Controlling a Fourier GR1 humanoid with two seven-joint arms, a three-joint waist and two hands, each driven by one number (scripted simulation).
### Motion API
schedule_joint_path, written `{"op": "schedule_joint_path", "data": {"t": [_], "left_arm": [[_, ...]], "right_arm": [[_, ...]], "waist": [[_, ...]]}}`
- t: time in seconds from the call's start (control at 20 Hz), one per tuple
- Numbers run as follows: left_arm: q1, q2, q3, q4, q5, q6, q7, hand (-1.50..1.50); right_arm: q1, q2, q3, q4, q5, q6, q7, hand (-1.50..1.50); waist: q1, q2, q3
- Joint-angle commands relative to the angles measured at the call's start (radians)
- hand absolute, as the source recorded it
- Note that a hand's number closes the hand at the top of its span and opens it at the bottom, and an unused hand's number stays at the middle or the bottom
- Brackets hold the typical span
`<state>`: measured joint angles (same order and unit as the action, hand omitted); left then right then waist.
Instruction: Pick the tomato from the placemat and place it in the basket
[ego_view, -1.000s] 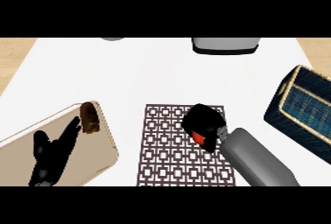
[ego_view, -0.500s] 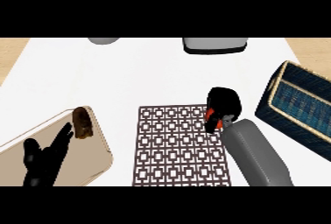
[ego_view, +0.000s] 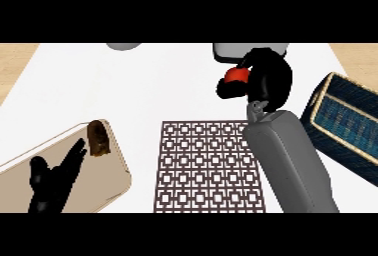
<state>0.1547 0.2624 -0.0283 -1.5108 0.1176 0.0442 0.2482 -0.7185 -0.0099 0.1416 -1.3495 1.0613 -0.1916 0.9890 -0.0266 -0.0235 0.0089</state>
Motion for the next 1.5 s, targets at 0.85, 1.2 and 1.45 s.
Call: {"op": "schedule_joint_path", "data": {"t": [0.85,1.2,1.45], "left_arm": [[0.006,-0.012,0.014,0.076,0.003,-0.019,0.027,0.00],[-0.015,-0.048,0.000,0.123,-0.023,-0.007,-0.011,0.00],[-0.014,-0.038,-0.017,0.073,-0.037,-0.010,0.050,0.00]], "right_arm": [[-0.286,-0.208,-0.393,-0.420,0.202,0.361,0.210,1.50],[-0.232,-0.236,-0.477,-0.379,0.187,0.390,0.154,1.50],[-0.186,-0.354,-0.607,-0.294,0.081,0.367,0.006,1.50]], "waist": [[0.003,0.017,-0.009],[0.012,0.023,-0.010],[0.022,0.025,-0.009]]}}
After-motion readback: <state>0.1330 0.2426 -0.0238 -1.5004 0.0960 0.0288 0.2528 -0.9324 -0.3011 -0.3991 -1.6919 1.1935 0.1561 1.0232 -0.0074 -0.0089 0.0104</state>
